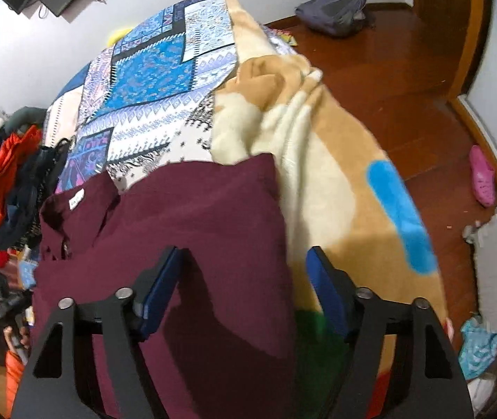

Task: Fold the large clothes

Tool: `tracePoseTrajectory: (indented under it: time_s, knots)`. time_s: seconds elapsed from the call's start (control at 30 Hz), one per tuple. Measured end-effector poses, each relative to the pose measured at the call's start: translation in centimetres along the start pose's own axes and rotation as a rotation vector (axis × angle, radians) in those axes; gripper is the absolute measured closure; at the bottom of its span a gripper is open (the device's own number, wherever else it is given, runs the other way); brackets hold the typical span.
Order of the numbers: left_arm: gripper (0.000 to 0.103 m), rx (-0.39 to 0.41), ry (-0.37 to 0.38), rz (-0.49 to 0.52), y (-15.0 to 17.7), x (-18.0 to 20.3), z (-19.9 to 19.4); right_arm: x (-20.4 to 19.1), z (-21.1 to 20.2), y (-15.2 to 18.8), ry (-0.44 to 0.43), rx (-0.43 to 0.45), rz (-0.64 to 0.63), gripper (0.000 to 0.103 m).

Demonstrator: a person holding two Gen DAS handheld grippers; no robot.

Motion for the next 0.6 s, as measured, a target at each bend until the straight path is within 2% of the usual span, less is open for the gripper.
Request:
tracePoseTrajectory:
  time_s: [0.03,0.07,0.1,0.13,0.17,0.3,0.4,0.5,0.6]
  knots:
    - [0.086,0.006,-0.025,0.007,-0.2,0.2,-0.1,-0.3,0.4,-0.1,-0.021,-0.003,0.015,0.052]
    - [0.089,0.018,-0.048,0.019,-0.3,0.3,-0.4,-0.3,0.5,-0.2,-0.002,-0.002,0.019,0.058]
    - [0.098,0.035,-0.076,0.045,-0.6,0.7,-0.9,-0.2,0.3,-0.4,0.034,0.016,0.010,0.075]
    - [0.099,0.056,-0.093,0.071,-1.2,1.2,-1.6,-0.4,-0.2,-0.7,0.098,0.050,-0.036,0.086]
    - [0.100,0.085,-0.121,0.101,-2.0,1.9,-2.5,-0.8,-0.8,-0.9,0.133,0.074,-0.080,0.092]
    - [0.100,0.170,-0.165,0.162,-6.1,4.5,-5.3,-2.8,-3.4,-1.8,0.150,0.144,-0.207,0.094]
    - [0.100,0.214,-0.210,0.197,-8.8,5.6,-6.1,-4.2,-5.2,-2.9,0.121,0.182,-0.247,0.094]
    - [0.100,0.198,-0.245,0.188,-9.5,5.1,-4.7,-4.7,-5.5,-3.6,0.141,0.221,-0.271,0.094]
    - [0.095,0.144,-0.304,0.201,-7.9,3.3,-2.2,-3.0,-2.3,-2.4,0.211,0.156,-0.257,0.091]
Point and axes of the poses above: each gripper's, at about its wrist camera, not at the fingertips, and z roughly the way its jaws point, x to its right, y to its underside, the point moved 9 cm from there along z, roughly the way its jaws point, and after that the axes turned 10 degrees about x, right-handed, at the moved point
